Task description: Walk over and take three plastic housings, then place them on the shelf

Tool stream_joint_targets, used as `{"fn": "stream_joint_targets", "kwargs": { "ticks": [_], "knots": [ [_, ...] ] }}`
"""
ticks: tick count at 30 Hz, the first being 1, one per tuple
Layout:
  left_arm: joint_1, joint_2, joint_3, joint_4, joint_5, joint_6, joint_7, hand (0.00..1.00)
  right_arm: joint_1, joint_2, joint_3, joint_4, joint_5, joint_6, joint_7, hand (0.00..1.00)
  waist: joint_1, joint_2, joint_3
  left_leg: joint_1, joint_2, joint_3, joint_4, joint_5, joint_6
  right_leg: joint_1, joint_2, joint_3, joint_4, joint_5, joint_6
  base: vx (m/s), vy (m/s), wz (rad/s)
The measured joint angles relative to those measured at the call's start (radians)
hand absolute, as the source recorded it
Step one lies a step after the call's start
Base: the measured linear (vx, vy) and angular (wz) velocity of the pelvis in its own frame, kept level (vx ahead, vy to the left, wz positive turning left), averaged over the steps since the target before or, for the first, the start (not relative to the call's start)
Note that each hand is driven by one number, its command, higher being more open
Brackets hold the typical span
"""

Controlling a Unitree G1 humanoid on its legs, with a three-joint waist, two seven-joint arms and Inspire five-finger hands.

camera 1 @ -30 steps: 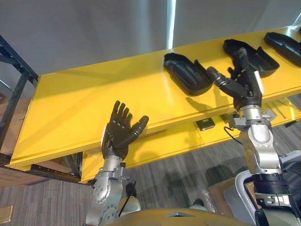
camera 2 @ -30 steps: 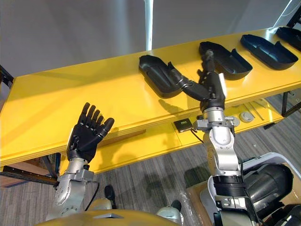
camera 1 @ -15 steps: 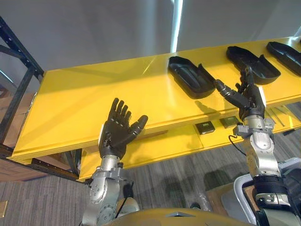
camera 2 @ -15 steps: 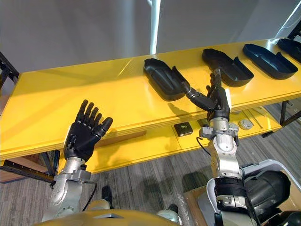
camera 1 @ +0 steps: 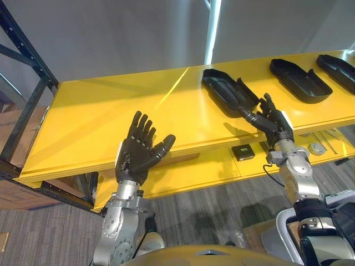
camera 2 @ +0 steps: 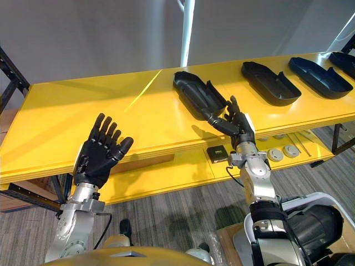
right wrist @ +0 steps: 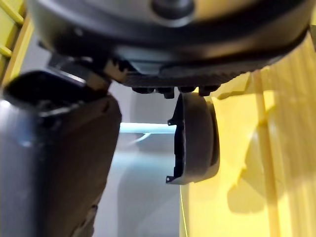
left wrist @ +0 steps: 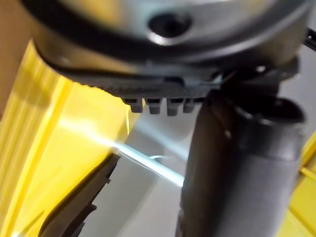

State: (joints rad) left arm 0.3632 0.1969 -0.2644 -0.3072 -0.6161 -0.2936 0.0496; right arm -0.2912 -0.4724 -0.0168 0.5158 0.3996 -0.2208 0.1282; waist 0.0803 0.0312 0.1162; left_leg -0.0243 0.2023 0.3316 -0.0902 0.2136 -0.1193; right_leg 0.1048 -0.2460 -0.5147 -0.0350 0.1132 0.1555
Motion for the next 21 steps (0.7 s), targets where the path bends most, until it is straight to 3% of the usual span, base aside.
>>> {"fn": "stream_joint_targets", "kwargs": {
  "ticks": [21],
  "knots": [
    [-0.001, 0.007, 0.008, 0.001, 0.000, 0.020, -0.047, 1.00, -0.082, -0.032, 0.053, 0.081, -0.002, -0.001, 0.113, 1.00, 0.001, 0.001, 0.001, 0.003, -0.001, -0.002, 0.000, 0.003, -0.004, 0.002, 0.001, 0.004, -0.001, 0.003, -0.004, 0.00, 0.000, 0.00]
  ]
}}
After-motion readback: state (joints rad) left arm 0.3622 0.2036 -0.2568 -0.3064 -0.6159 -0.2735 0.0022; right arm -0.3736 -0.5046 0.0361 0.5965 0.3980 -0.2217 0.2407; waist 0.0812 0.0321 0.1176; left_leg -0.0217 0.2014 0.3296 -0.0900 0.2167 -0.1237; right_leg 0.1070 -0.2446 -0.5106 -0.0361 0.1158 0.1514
